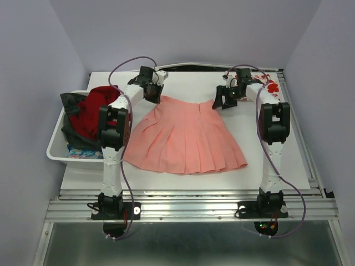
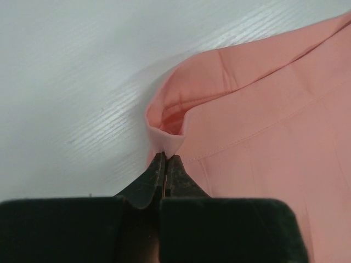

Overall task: Fold and stack the skirts
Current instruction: Flatten the skirt out

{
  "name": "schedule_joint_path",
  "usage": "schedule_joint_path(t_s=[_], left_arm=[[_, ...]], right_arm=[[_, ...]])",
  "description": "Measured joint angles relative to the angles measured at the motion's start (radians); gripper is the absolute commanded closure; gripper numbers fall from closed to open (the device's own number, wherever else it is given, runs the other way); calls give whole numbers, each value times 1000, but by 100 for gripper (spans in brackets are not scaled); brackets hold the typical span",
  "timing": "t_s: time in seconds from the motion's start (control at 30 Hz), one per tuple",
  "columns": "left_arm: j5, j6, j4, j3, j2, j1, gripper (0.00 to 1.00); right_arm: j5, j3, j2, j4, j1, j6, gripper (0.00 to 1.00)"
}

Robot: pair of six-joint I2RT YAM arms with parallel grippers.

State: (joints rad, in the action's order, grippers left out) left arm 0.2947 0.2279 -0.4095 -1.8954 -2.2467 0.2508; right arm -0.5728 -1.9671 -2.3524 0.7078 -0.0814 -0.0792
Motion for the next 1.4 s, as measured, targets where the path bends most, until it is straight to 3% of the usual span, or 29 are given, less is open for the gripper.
schedule_joint_path(t_s=[0.07, 0.17, 0.27, 0.3, 0.43, 0.57, 0.63, 0.67, 0.7, 0.73, 0.77, 0.9, 1.0, 1.2, 1.4], left_arm=[[-3, 2, -6, -7, -16, -3, 100], [-3, 11, -28, -45, -50, -4, 100], [5, 26, -40, -56, -56, -4, 100], [18, 34, -43, -56, -53, -4, 100], [62, 61, -49, -48, -19, -4, 100], [149, 140, -80, -5, 109, -4, 100], [208, 194, -98, 47, 259, 1, 100], [242, 235, -109, 79, 338, 5, 100], [279, 278, -127, 111, 421, 10, 100], [299, 315, -135, 135, 483, 15, 100], [328, 377, -148, 175, 582, 20, 100], [320, 535, -182, 332, 844, 68, 100], [267, 612, -171, 531, 972, 198, 100], [141, 651, -99, 888, 986, 328, 100], [56, 716, -82, 960, 981, 396, 100]], right_arm=[[-31, -10, -14, -22, 0, 23, 22], [-76, -53, -52, -52, 2, 52, 42], [-116, -79, -92, -76, 2, 79, 81], [-132, -80, -105, -80, 2, 82, 99], [-150, -50, -96, -90, 3, 68, 99], [-135, 99, 39, -90, 16, 25, 99], [-137, 187, 155, -79, 29, -2, 81], [-135, 255, 253, -89, 40, -29, 63], [-134, 293, 317, -88, 48, -50, 32], [-130, 346, 427, -87, 62, -91, 16], [-112, 373, 491, -86, 68, -118, 10], [-79, 515, 734, -116, 109, -259, 6], [-61, 568, 742, -110, 113, -345, 6], [-48, 657, 671, -19, 111, -481, 6], [-86, 669, 683, 21, 111, -558, 8]])
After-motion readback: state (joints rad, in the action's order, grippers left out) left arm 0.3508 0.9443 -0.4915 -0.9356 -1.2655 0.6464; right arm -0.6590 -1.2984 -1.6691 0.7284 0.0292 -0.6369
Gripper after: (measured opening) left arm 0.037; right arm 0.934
